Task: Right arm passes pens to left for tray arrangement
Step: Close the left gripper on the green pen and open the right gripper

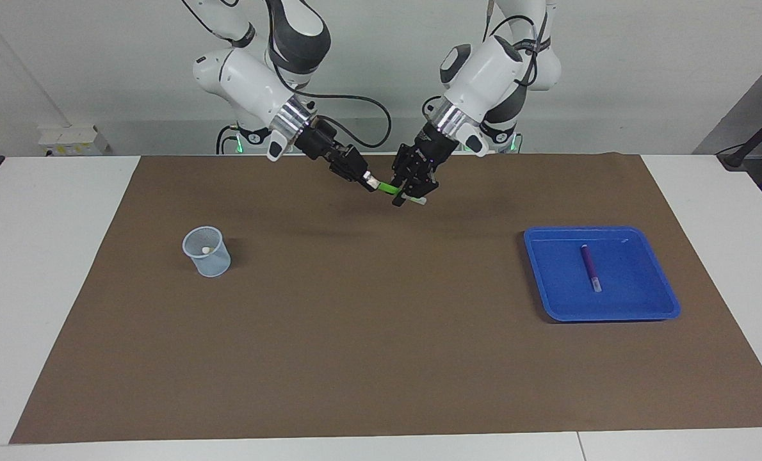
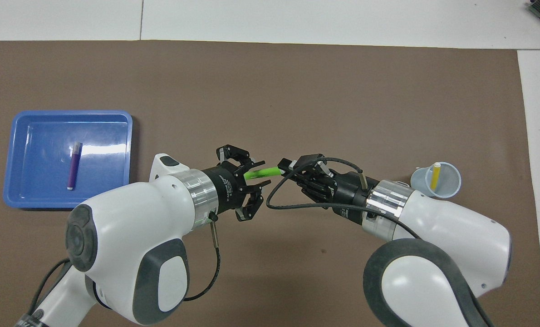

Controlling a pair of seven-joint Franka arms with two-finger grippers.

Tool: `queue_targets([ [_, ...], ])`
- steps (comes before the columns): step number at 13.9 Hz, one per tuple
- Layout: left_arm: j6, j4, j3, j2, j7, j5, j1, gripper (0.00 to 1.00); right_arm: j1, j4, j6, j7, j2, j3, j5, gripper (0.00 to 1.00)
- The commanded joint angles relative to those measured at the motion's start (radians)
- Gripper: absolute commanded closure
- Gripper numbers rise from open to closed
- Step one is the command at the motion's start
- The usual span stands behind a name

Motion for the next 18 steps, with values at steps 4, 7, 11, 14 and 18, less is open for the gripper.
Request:
queue_targets([
  [4, -0.089, -0.005, 0.008, -0.031, 0.023, -0.005, 0.005, 1.00, 0.000, -0.008, 0.002, 0.007, -0.020, 0.002, 0.025, 1.00],
  [7, -0.104, -0.005, 0.008, -0.040, 0.022, -0.005, 0.005, 1.00, 0.000, -0.008, 0.001, 0.007, -0.020, 0.001, 0.025, 1.00],
  [11, -0.106, -0.005, 0.008, -0.040, 0.020, -0.005, 0.005, 1.00, -0.003, -0.006, 0.001, 0.009, -0.019, 0.001, 0.025, 1.00],
  [14, -0.111, -0.005, 0.008, -0.042, 0.019, -0.005, 0.005, 1.00, -0.005, 0.000, 0.001, 0.010, -0.016, 0.001, 0.025, 0.57],
  [18, -0.117, -0.007, 0.008, -0.047, 0.023, -0.005, 0.005, 1.00, -0.005, 0.003, 0.001, 0.010, -0.014, 0.001, 0.019, 0.00],
])
